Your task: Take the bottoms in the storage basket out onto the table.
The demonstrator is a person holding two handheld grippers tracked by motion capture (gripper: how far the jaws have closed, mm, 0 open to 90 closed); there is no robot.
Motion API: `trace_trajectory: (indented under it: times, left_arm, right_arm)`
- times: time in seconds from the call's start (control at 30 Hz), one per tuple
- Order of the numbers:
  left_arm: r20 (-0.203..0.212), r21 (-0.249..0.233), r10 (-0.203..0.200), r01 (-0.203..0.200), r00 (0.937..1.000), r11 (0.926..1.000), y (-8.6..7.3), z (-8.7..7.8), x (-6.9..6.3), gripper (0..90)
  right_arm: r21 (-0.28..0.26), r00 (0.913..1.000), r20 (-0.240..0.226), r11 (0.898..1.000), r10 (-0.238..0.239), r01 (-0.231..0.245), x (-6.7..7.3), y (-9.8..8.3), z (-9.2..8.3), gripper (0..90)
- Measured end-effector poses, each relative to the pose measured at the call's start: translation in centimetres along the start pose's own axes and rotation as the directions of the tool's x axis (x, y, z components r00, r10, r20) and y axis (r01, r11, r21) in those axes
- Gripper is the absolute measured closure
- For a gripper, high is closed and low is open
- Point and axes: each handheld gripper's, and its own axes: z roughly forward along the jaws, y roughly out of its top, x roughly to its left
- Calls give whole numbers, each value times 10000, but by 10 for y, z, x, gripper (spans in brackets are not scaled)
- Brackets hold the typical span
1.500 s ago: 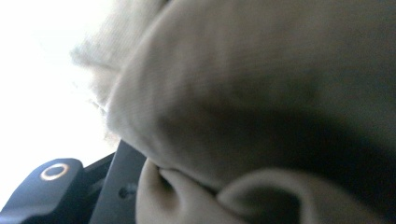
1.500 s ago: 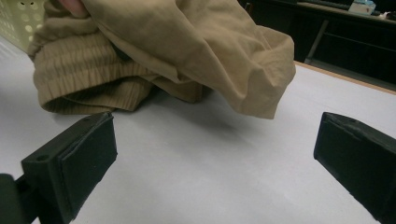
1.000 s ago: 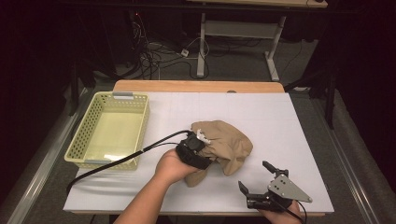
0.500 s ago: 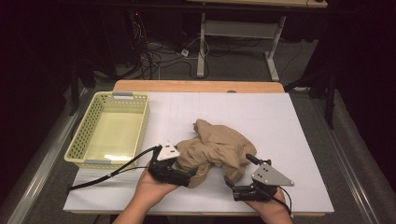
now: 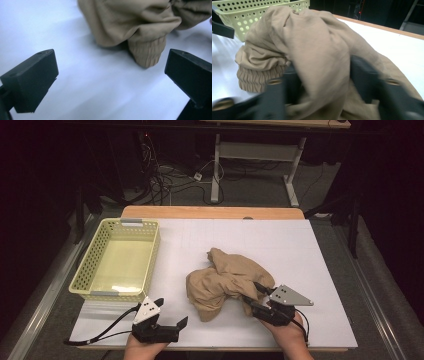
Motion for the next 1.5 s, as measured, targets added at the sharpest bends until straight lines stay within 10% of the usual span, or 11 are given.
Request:
trace_trajectory:
  times: [0.2, 0.6, 0.93, 1.13, 1.5]
  left_arm:
    - [-56, -194, -613, 611, 9981, 9979, -13, -12, 6, 0]
    - [1122, -753, 914, -833, 9895, 9937, -3, 9, -7, 0]
    - [1349, -686, 1328, -1245, 9819, 9898, 9, 31, -17, 0]
    - [1534, -290, 1766, -1742, 9723, 9843, 13, 42, -27, 0]
    - [1460, -82, 1855, -1863, 9717, 9825, 25, 60, -22, 0]
  right_arm:
    - [-214, 9994, 82, 9992, -341, 342, -1, 1, -12, 844]
    - [-6, 9952, 953, 9998, 201, -201, -29, -12, -47, 854]
    - [376, 9655, 2309, 9904, 1206, -1327, -69, -40, -89, 852]
    - [348, 9565, 2504, 9860, 1495, -1632, -75, -49, -100, 794]
    - [-354, 9670, 2330, 9946, 1028, -972, -46, -40, -121, 468]
